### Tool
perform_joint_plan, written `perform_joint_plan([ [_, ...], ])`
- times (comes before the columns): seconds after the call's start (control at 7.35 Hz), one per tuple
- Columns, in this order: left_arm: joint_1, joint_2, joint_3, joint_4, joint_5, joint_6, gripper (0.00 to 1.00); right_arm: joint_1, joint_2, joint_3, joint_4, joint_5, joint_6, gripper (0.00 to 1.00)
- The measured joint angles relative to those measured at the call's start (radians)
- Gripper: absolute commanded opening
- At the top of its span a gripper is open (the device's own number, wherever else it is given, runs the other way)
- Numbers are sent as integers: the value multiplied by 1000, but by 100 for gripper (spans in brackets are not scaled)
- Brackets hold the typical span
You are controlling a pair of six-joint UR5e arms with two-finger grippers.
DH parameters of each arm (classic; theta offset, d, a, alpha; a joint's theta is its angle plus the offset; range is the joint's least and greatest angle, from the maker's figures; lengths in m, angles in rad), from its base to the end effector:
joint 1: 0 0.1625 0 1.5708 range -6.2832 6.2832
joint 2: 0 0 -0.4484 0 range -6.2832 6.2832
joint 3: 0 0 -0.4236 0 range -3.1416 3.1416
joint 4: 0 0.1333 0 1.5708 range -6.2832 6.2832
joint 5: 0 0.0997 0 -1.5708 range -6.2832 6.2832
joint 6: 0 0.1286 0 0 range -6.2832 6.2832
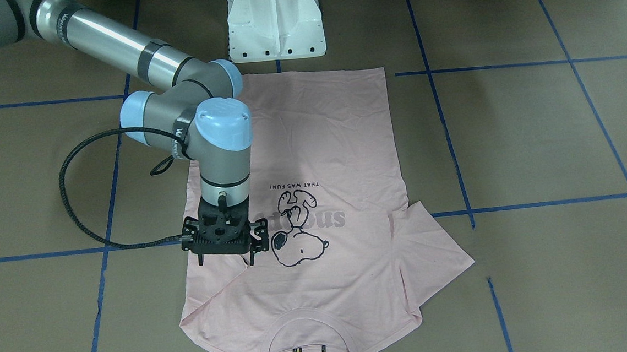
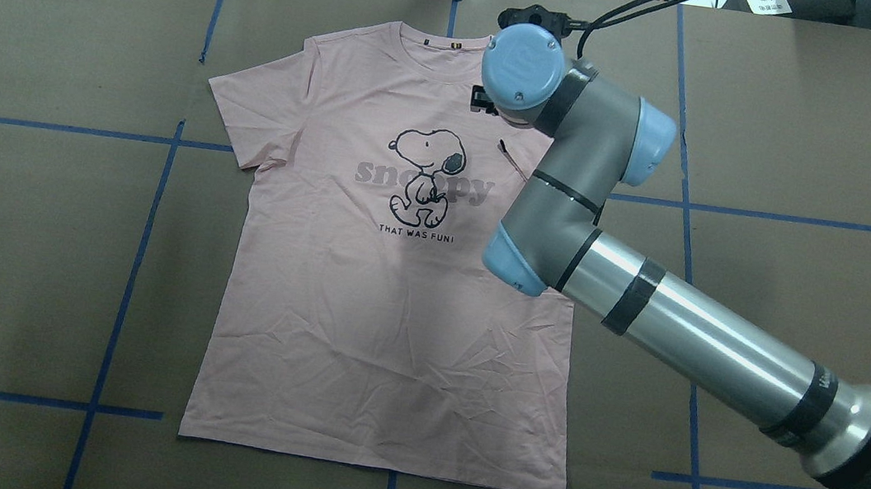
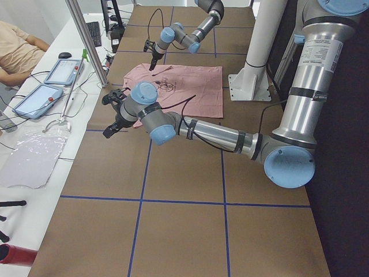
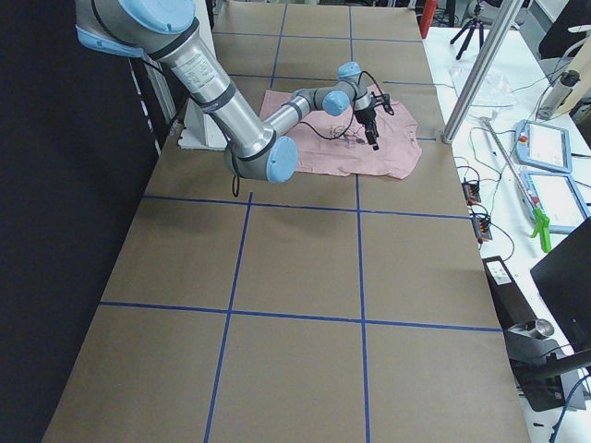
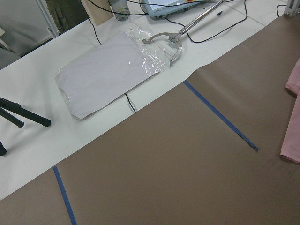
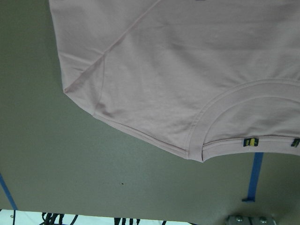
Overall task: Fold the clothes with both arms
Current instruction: 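Fold the sleeve inward across the shirt body, release, withdraw right gripper, then move the left gripper over the sleeve nearest it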
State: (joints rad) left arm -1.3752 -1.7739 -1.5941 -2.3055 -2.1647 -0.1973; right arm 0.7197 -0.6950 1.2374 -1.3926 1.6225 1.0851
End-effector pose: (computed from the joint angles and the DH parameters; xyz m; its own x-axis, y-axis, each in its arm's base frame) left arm 0.0657 -0.6473 0.4859 0.7316 0.4891 -0.4749 0.0327 0.6706 0.7411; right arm -0.5684 -0.6666 0.2617 0.7950 0.0769 0.6016 -0.2957 0.9152 0.2737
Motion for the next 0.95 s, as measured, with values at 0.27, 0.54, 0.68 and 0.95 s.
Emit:
perform_joint_plan([
  [0.27, 100, -32, 9, 2, 6, -225, 63, 133, -29, 14, 4, 216, -172, 100],
  [0.54, 209, -106, 56, 4, 71, -434, 61, 277, -145, 78, 38, 383, -400, 100],
  [0.68, 262, -151, 101, 2, 134, -512, 61, 343, -218, 106, 72, 459, -487, 100],
  [0.95, 381, -262, 243, -16, 291, -649, 61, 409, -310, 146, 114, 525, -562, 100],
])
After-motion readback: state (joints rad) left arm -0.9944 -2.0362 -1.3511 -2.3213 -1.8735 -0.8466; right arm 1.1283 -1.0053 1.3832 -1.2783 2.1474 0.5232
